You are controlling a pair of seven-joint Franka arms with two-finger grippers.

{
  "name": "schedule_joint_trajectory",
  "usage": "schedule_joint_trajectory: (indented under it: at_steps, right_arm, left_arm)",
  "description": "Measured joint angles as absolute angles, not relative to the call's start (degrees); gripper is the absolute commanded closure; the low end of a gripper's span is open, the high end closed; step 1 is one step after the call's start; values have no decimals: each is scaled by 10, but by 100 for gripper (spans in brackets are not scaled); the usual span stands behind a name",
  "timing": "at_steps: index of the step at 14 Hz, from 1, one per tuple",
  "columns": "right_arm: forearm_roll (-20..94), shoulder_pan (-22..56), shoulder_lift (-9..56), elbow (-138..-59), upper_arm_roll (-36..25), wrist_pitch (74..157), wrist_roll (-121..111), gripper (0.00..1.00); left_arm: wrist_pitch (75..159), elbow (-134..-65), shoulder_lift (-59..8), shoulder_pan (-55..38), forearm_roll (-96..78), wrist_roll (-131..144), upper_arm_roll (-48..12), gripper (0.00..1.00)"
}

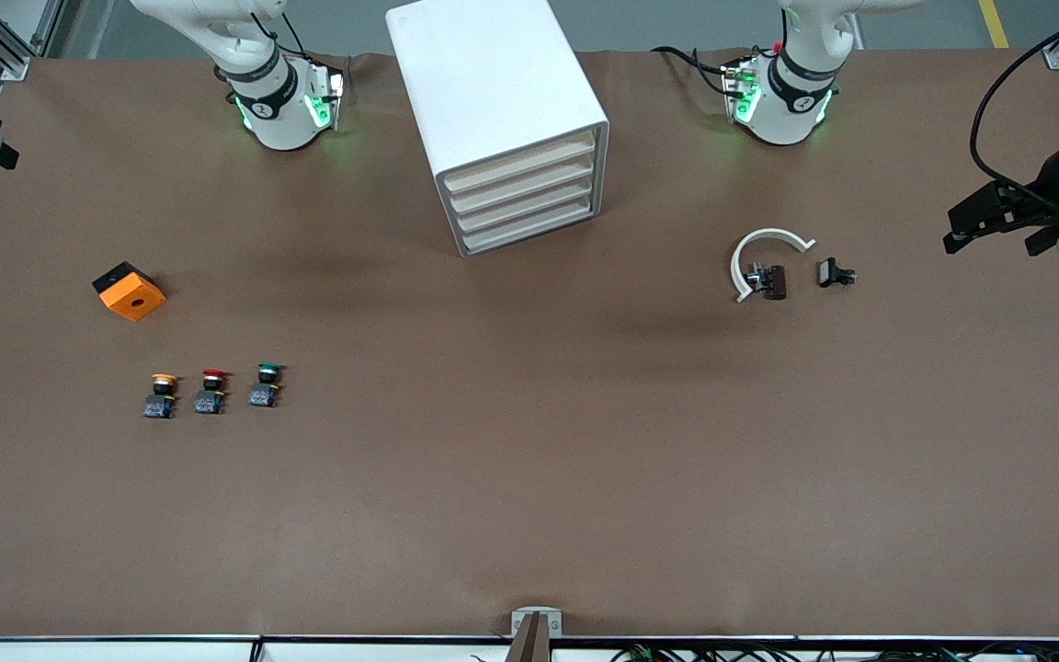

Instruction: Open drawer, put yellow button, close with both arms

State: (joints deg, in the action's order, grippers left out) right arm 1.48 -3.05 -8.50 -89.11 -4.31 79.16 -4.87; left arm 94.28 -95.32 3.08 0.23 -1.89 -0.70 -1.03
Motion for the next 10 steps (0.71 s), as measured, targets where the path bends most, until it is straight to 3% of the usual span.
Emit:
schedule_joint_trajectory:
  at_steps: [10]
  right_arm:
    - [15, -30, -85, -891, -41, 792, -49, 0]
  left_arm:
    - [928, -959, 21, 1, -19, -7, -14, 0]
